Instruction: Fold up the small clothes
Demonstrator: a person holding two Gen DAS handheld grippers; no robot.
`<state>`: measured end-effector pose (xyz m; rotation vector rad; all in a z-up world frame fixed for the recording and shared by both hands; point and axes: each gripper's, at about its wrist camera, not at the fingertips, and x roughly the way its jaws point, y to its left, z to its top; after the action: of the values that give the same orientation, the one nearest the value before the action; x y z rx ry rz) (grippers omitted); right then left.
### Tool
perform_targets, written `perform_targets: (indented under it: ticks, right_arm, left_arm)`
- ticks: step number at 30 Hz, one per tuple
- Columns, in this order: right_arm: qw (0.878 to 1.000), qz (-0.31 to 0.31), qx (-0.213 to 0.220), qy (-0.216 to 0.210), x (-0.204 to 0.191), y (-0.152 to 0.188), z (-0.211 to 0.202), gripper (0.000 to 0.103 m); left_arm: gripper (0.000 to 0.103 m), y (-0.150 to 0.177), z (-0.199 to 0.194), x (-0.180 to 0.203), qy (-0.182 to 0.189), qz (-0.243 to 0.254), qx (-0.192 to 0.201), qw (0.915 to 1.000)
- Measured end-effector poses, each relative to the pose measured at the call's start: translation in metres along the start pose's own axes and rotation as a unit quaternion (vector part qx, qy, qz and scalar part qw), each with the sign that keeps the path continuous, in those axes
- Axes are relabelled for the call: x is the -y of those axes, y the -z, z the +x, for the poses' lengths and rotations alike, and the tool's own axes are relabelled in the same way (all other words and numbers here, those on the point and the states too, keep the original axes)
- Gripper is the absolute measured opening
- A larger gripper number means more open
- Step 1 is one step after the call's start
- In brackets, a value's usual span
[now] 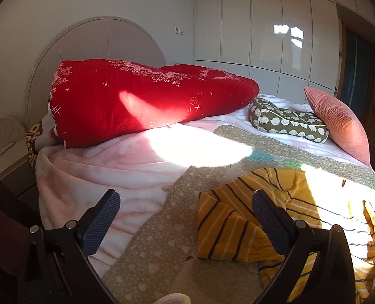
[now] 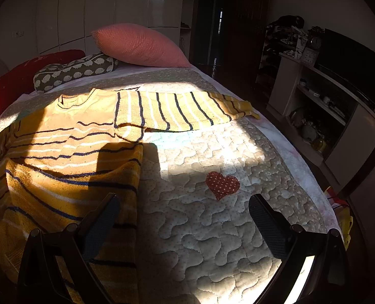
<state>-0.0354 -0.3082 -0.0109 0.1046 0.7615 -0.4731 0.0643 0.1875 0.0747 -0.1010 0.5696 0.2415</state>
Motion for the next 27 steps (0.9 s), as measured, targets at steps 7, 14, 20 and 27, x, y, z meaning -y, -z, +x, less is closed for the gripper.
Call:
perform_targets:
  ticks: [7,14,20,27]
  right_arm:
    - [0.998,-0.016,0.016,-0.052,-0.027,0.003,-0.018,0.102]
    - [0.997,-0.03,0.007,-0.064,-0.037,0.013,-0.016,0.102]
    - [0.998,-0.015,0.001,-0.065,-0.029,0.016,-0.014,0.102]
    - [0.998,-0.01,-0.005,-0.063,-0.025,0.018,-0.012,0.102]
  left_arm:
    - [0.103,0.026,-0.008,0.056,0.034,0.052,-0.036,0.9974]
    - [0.103,0.052,-0.019,0.092,0.072,0.098,-0.067,0.9903]
    - [0.103,0.06,-0.024,0.107,0.089,0.118,-0.077,0.986]
    - [0.103,0.062,-0.018,0.11,0.103,0.118,-0.096,0.983]
